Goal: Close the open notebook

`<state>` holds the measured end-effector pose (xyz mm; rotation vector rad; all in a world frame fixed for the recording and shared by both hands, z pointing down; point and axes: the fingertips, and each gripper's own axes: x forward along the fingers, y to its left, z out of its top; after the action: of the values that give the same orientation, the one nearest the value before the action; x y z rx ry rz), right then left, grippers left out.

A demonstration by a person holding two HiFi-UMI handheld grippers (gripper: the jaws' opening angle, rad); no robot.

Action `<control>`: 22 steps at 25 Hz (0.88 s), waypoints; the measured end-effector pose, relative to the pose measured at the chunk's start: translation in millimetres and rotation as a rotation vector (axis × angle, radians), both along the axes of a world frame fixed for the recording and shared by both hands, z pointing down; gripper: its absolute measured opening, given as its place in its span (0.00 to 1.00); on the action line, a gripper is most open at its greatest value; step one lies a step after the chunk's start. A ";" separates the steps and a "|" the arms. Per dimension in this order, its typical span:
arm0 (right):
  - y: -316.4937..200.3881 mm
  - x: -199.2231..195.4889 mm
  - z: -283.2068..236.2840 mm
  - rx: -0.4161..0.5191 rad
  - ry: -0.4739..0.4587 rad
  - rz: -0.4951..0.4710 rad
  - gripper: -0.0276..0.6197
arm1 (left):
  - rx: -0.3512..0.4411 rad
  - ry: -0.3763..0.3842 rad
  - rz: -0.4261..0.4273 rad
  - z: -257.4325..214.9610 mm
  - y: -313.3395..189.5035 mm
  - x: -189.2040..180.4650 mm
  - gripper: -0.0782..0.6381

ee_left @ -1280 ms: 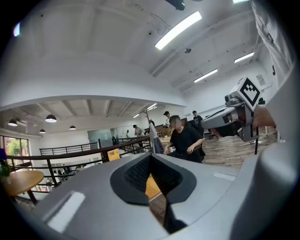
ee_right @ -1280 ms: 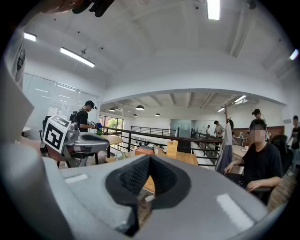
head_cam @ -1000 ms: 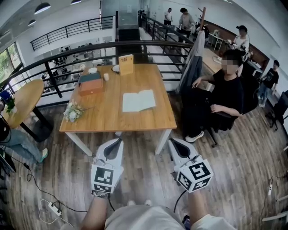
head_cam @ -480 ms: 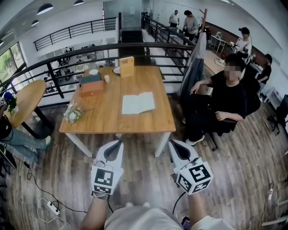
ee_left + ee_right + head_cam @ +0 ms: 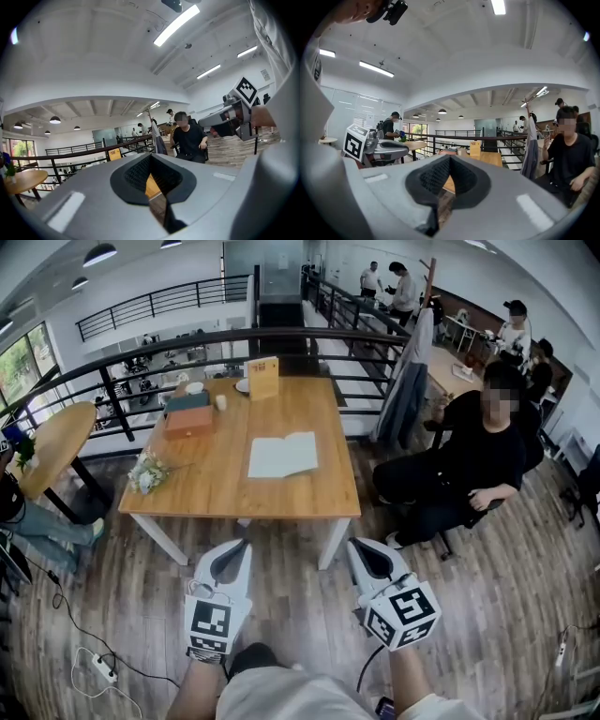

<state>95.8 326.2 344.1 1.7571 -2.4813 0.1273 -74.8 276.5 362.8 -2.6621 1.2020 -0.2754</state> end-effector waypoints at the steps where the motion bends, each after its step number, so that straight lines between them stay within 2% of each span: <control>1: -0.9 0.2 2.2 -0.006 -0.004 -0.006 0.04 | -0.006 -0.001 -0.003 2.5 -0.6 0.5 0.12; 10: -36.7 12.4 11.7 -0.009 -0.015 -0.018 0.04 | -0.009 -0.007 -0.009 16.4 -37.8 14.9 0.12; 22: -150.1 32.5 17.2 0.006 0.018 0.050 0.04 | 0.014 -0.038 0.022 26.8 -154.3 32.5 0.12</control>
<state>128.3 176.0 361.3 1.8152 -2.4289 0.1077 -42.3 122.2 389.5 -2.6436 1.1586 -0.3115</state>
